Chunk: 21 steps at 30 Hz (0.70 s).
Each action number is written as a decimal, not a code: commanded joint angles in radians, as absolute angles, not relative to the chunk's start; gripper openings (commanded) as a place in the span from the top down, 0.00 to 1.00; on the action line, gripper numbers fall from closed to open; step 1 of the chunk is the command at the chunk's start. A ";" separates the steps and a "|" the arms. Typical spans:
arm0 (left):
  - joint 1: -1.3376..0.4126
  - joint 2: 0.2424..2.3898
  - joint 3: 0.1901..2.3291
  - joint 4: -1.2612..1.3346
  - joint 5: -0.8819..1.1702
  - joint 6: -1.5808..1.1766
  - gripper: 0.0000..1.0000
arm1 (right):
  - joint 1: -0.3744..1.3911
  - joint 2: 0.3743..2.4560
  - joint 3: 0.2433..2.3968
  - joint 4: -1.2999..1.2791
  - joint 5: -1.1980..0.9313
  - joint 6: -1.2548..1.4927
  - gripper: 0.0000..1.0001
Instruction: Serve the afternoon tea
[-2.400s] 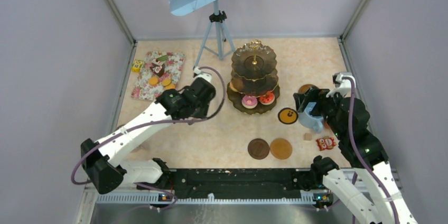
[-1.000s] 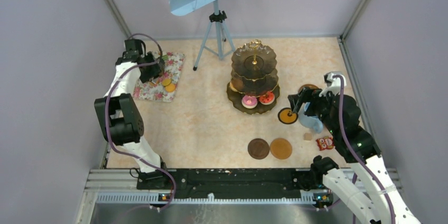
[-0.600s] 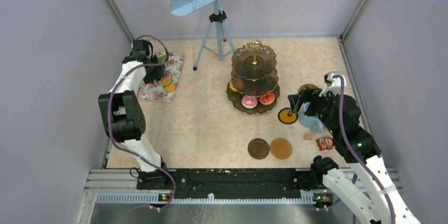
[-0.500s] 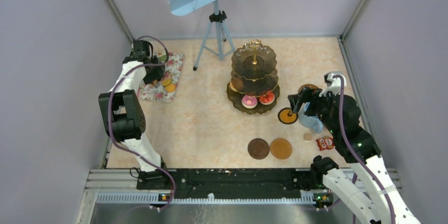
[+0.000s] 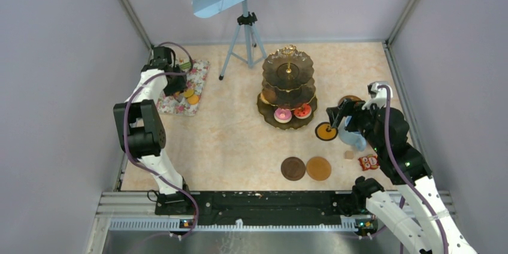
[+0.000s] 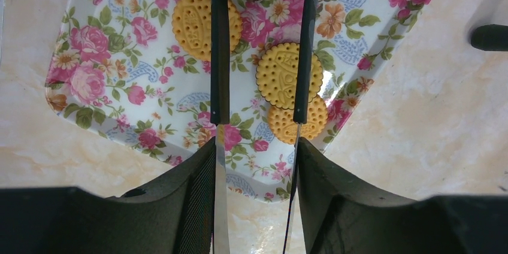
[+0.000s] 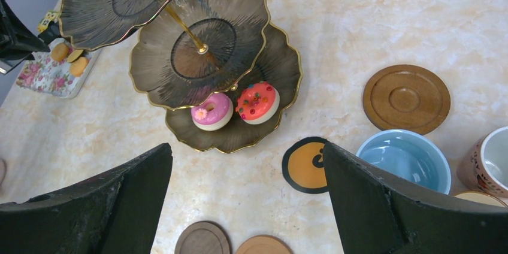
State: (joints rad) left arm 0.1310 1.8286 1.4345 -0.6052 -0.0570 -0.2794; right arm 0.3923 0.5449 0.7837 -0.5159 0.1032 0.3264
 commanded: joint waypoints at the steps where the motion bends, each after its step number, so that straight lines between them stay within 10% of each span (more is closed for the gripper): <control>1: 0.128 1.780 1.435 -0.582 -0.084 -0.261 0.57 | 0.405 0.540 0.787 -0.480 0.094 0.342 0.06; 21: 0.098 1.605 1.414 -0.655 -0.086 -0.225 0.64 | 0.404 0.539 0.792 -0.487 0.085 0.352 0.06</control>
State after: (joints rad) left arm 0.1204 1.7061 1.3983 -0.6159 -0.0727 -0.2562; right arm 0.3923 0.5453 0.7834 -0.5156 0.0917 0.3443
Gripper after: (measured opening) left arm 0.488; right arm 0.938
